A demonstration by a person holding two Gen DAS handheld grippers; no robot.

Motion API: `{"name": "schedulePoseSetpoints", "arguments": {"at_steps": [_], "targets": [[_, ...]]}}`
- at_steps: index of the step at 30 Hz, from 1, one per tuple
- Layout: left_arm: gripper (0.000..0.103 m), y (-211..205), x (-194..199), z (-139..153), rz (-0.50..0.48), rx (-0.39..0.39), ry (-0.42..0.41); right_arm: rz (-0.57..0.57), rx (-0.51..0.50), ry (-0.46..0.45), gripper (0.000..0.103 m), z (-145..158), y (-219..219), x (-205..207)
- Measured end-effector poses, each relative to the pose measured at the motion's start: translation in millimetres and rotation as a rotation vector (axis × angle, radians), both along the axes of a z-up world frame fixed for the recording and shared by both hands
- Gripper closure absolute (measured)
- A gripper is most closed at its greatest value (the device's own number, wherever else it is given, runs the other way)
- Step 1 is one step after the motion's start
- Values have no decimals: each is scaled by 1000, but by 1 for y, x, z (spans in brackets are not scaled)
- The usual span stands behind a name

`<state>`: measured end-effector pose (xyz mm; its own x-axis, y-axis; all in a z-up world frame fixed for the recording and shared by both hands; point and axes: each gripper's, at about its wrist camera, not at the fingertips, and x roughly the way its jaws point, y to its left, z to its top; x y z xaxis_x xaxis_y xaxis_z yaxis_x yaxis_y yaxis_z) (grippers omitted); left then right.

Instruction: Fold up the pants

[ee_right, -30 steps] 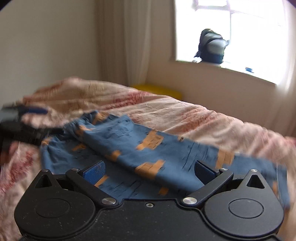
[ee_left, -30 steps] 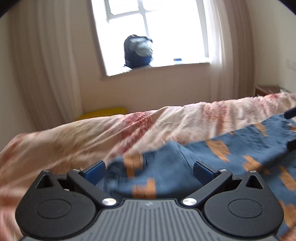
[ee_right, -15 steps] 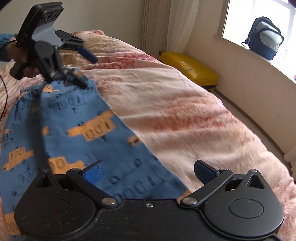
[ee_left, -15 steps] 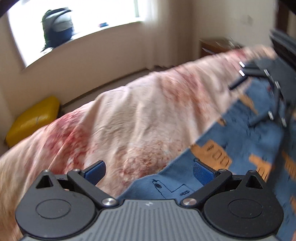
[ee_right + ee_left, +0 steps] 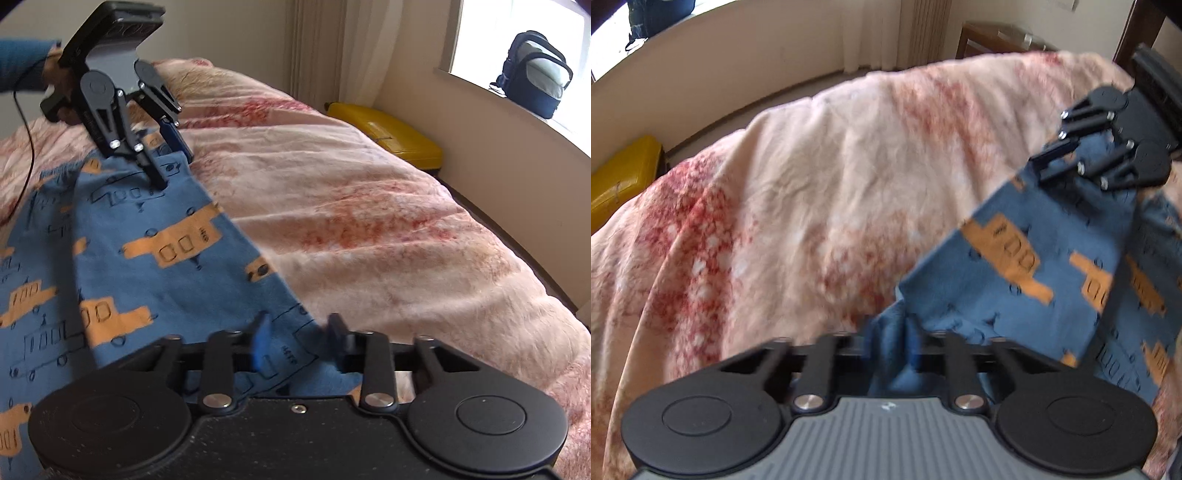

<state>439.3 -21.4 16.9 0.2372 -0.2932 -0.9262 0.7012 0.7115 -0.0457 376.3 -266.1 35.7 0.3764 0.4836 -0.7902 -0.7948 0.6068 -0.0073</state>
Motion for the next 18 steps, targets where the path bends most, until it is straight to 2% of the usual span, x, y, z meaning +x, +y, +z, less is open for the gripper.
{"name": "schedulePoseSetpoints", "arguments": {"at_steps": [1, 2, 3, 4, 9, 13, 15, 18], "targets": [[98, -3, -7, 3, -19, 10, -20, -6, -9, -17, 91, 0, 1, -3], [98, -6, -16, 7, -39, 20, -61, -18, -24, -39, 101, 1, 1, -5], [99, -7, -26, 13, -54, 24, -103, -31, -30, -60, 103, 2, 1, -8], [100, -8, -34, 18, -56, 27, -144, -42, -23, -75, 103, 5, 0, -11], [100, -3, -60, 47, 111, 31, -330, -97, -20, -206, 103, 21, 2, -27], [100, -16, -61, 70, 107, 62, -506, -159, -55, -347, 103, 37, 14, -22], [100, -21, -47, 73, 123, 78, -540, -200, -82, -405, 103, 42, 21, -10], [100, -23, -17, 63, 191, 96, -538, -247, -114, -430, 103, 40, 35, 18]]}}
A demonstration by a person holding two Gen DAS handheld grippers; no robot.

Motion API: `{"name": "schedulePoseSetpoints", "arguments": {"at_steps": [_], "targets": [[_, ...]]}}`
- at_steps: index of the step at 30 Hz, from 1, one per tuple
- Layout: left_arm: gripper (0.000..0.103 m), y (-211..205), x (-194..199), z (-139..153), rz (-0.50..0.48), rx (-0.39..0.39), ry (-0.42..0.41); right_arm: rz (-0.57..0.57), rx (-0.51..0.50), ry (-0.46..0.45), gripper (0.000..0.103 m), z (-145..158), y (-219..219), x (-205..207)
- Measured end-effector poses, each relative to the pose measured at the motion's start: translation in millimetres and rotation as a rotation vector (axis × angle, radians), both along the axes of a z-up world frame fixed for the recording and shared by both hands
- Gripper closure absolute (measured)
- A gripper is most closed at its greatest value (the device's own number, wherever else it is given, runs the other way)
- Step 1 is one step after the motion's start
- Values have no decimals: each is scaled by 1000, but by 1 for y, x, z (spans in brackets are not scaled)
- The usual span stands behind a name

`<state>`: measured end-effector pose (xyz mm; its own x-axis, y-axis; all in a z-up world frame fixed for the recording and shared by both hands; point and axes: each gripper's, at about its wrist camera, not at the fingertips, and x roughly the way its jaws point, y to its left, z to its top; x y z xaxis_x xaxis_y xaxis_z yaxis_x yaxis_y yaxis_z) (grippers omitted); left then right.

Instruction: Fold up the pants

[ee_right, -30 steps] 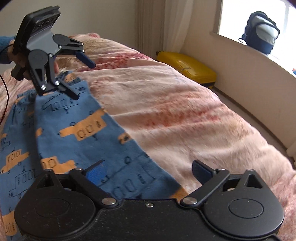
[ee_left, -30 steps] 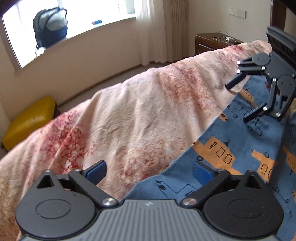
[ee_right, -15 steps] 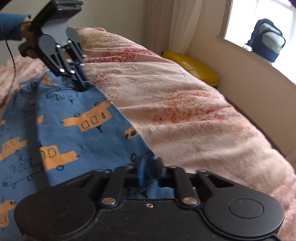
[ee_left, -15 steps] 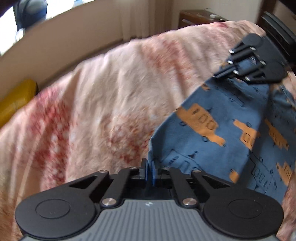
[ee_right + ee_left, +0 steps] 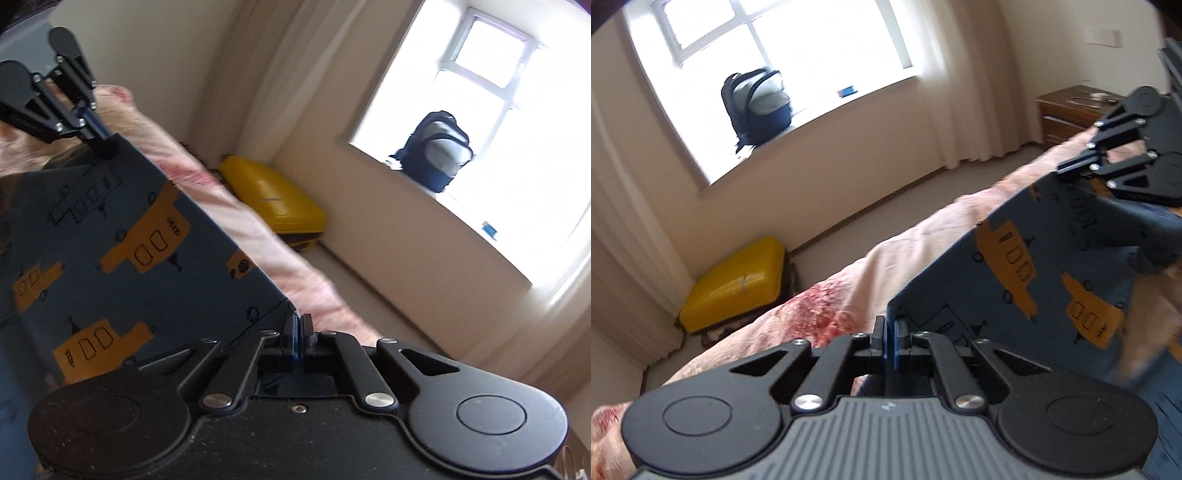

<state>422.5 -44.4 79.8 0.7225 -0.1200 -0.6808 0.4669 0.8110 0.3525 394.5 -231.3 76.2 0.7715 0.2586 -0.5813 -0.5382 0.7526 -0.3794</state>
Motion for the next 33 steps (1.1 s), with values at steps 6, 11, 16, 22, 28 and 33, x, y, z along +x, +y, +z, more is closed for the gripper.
{"name": "schedulePoseSetpoints", "arguments": {"at_steps": [6, 11, 16, 22, 28, 33], "targets": [[100, -1, 39, -47, 92, 7, 56, -31, -143, 82, 103, -50, 35, 53], [81, 16, 42, -53, 91, -56, 97, -49, -131, 107, 103, -67, 35, 70], [24, 78, 34, -17, 90, -252, 100, -63, -55, 88, 79, -58, 21, 62], [24, 147, 23, -10, 159, -270, 136, -32, 72, 68, 35, -41, 10, 56], [24, 156, 9, -21, 65, -326, 241, 43, 91, 113, 32, -39, 27, 57], [51, 131, 10, -33, 47, -273, 314, 115, 82, 145, 26, -38, 50, 55]]}}
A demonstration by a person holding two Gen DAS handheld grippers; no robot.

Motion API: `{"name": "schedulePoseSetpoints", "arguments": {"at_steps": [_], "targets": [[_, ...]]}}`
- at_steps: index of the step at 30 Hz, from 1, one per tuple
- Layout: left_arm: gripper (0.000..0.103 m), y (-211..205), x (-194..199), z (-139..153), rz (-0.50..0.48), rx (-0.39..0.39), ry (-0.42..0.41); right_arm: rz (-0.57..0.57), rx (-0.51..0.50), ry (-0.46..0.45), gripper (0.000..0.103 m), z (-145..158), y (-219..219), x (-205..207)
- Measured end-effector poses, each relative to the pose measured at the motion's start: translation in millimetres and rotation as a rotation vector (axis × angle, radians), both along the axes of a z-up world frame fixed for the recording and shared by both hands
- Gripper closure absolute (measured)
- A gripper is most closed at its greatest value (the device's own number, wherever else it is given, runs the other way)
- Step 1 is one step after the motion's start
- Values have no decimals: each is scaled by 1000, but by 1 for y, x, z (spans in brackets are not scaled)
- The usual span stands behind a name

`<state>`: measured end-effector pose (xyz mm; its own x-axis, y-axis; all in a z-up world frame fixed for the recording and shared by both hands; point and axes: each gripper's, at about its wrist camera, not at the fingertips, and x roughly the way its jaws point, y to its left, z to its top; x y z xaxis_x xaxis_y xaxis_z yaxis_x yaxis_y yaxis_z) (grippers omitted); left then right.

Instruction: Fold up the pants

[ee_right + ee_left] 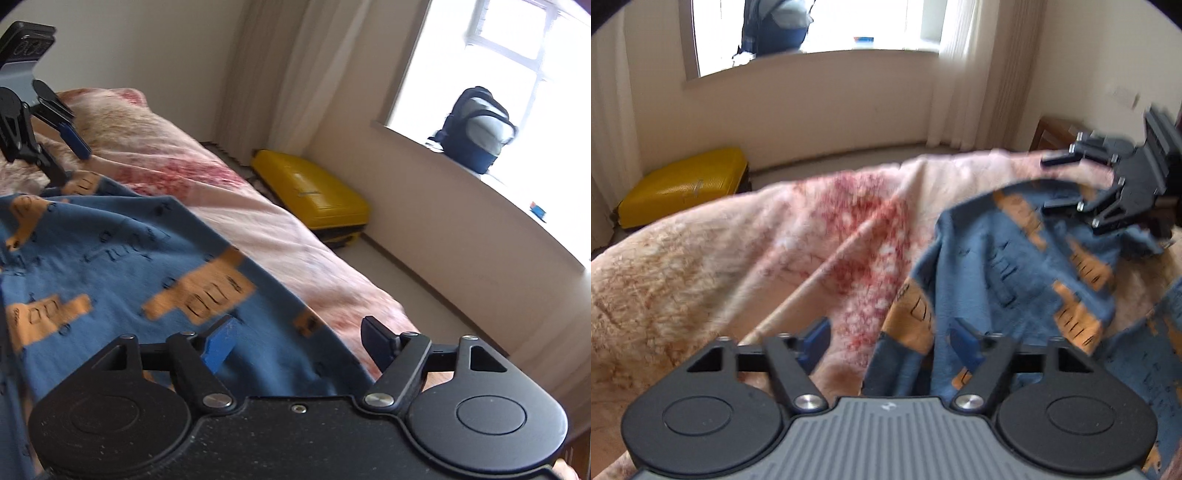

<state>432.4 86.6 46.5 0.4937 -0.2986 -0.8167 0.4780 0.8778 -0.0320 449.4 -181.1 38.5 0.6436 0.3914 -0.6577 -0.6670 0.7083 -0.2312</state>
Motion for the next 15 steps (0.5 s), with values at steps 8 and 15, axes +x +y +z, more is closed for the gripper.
{"name": "schedulePoseSetpoints", "arguments": {"at_steps": [8, 15], "targets": [[84, -8, -2, 5, -27, 24, 52, -34, 6, 90, 41, -9, 14, 23], [103, -9, -8, 11, 41, 100, -12, -63, -1, 88, 81, -15, 14, 19]]}}
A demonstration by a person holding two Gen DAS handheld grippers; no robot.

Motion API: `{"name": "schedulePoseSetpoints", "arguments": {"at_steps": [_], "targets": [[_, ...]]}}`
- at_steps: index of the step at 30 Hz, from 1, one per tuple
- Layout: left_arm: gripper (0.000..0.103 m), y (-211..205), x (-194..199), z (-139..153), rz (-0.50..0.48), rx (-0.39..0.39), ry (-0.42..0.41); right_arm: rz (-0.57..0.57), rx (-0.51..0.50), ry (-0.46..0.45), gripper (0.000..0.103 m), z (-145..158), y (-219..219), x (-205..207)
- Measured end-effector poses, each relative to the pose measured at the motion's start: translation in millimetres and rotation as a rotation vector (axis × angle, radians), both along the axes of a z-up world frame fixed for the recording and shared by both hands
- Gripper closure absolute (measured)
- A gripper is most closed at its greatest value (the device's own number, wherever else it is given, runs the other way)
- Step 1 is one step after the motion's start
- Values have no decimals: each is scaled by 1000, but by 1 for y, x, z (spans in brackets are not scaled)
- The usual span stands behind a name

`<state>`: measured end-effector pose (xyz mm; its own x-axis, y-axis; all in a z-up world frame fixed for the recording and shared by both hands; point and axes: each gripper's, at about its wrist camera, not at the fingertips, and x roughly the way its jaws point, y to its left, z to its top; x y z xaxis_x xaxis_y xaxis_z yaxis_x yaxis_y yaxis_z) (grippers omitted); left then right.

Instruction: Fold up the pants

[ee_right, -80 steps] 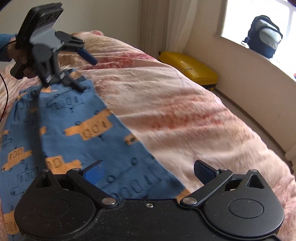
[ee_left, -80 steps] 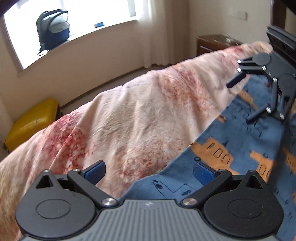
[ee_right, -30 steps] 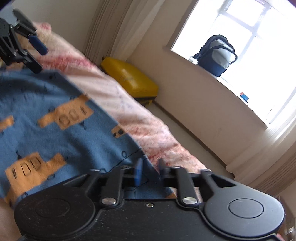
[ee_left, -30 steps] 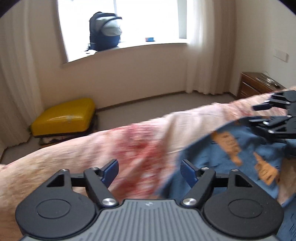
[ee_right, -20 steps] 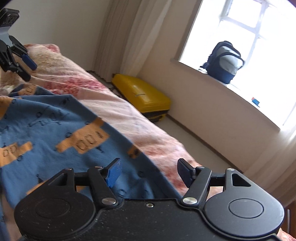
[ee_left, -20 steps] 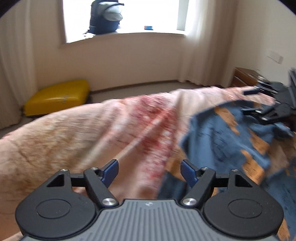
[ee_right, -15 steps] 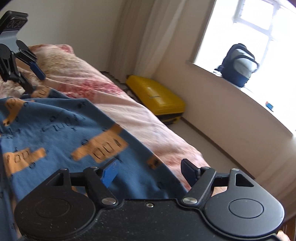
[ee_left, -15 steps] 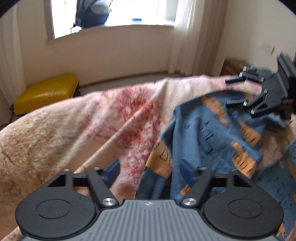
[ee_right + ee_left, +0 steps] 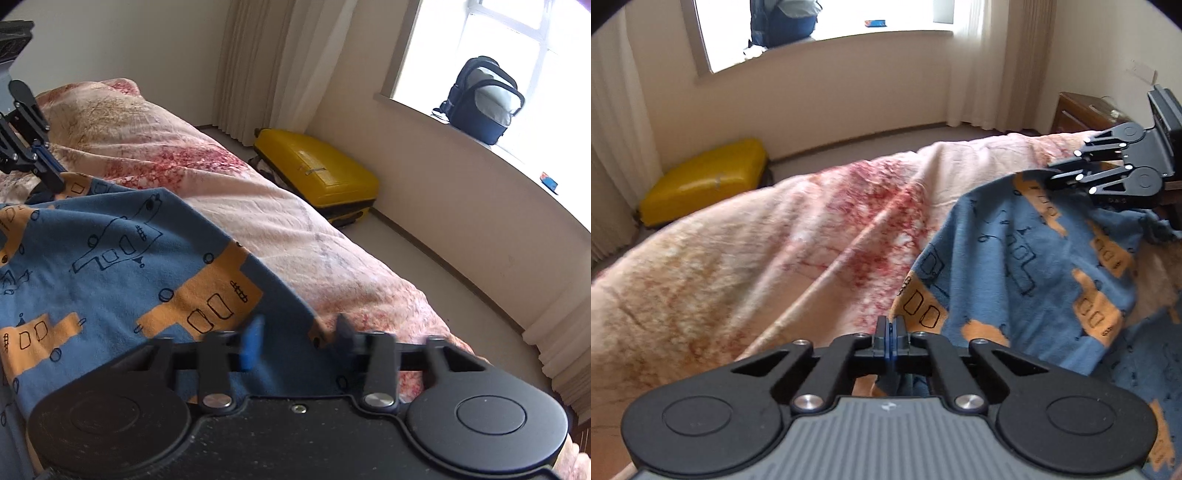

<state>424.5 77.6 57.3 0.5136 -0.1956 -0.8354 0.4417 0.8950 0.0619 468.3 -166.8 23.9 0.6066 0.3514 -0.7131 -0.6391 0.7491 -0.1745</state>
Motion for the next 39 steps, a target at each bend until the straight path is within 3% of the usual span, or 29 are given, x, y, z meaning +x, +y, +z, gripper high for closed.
{"name": "schedulePoseSetpoints", "arguments": {"at_steps": [1, 4, 9, 12, 15, 18, 21, 30, 33, 36, 39], "targets": [[103, -3, -1, 0, 4, 23, -19, 0, -7, 0, 93, -1, 0, -1], [103, -13, -8, 11, 68, 115, -116, 4, -28, -32, 103, 1, 1, -8], [103, -18, -12, 38, 117, 258, -300, -4, -32, -177, 103, 26, 12, -21], [103, -19, 2, 27, 152, 327, -253, -15, -67, -242, 103, 32, 26, -18], [103, -24, 9, 7, 151, 371, -249, -31, -135, -219, 103, 17, 46, -10], [103, -25, 9, 3, 167, 369, -257, -40, -203, -250, 103, 5, 57, -13], [103, -23, -1, 10, 172, 332, -280, -67, -170, -282, 103, 13, 53, -19], [103, -17, -79, 44, 27, 274, -478, -41, -24, -409, 103, 62, 13, -99], [103, -22, -112, 51, -29, 297, -540, -9, 10, -450, 103, 79, -1, -141], [103, -33, -145, 48, -125, 369, -598, 16, 37, -479, 103, 94, -12, -182], [103, -42, -179, 40, -227, 418, -618, 43, 47, -484, 103, 97, -22, -237]]}}
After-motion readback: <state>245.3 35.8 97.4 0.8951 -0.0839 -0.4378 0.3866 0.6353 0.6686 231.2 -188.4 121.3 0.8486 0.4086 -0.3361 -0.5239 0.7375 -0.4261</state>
